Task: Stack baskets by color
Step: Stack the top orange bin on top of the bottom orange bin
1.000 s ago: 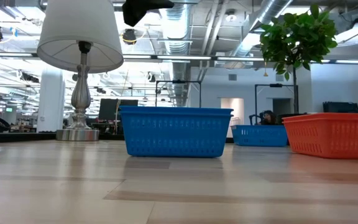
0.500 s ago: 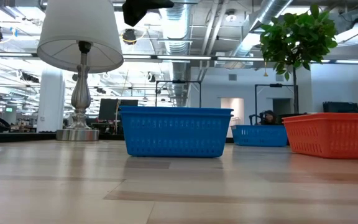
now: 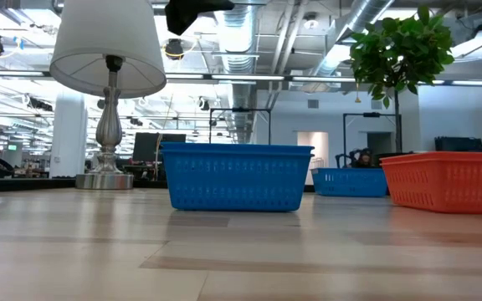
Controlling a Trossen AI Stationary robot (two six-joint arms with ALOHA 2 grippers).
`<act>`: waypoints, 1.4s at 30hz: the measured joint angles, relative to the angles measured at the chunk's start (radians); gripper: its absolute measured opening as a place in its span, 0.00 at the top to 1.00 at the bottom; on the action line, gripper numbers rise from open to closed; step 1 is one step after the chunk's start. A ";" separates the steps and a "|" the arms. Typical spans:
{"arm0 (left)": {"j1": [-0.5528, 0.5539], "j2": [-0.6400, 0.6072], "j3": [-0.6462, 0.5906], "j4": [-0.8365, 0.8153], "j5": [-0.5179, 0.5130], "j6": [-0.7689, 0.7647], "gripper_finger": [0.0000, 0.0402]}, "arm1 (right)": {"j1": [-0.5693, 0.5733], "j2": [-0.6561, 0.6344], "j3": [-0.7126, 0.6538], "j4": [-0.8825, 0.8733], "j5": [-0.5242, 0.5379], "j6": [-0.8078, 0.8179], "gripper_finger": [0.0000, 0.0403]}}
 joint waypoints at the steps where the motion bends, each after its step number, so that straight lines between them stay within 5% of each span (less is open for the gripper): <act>1: 0.000 0.000 0.000 0.000 0.000 0.000 0.34 | 0.000 -0.012 0.001 0.004 0.007 0.026 0.41; 5: 0.000 0.000 0.000 -0.026 -0.022 0.008 0.34 | 0.023 -0.042 0.001 0.040 0.145 0.168 0.42; 11: 0.000 0.059 0.001 -0.130 -0.146 -0.057 0.34 | 0.081 -0.013 0.001 0.101 0.638 0.355 0.46; 14: 0.009 0.117 0.000 -0.132 -0.135 -0.050 0.34 | 0.068 0.015 0.001 0.140 0.798 0.399 0.47; 19: 0.046 0.205 0.008 -0.122 -0.069 -0.010 0.34 | 0.005 0.055 0.001 0.196 0.807 0.399 0.49; 28: 0.232 0.251 0.011 -0.167 -0.141 0.051 0.34 | -0.141 0.067 0.001 0.216 0.785 0.458 0.52; 36: 0.384 0.355 0.053 -0.177 0.065 0.563 0.34 | -0.277 0.067 0.001 0.267 0.712 0.407 0.55; 42: 0.482 0.480 0.118 -0.198 0.133 0.742 0.34 | -0.322 0.067 0.001 0.311 0.654 0.408 0.55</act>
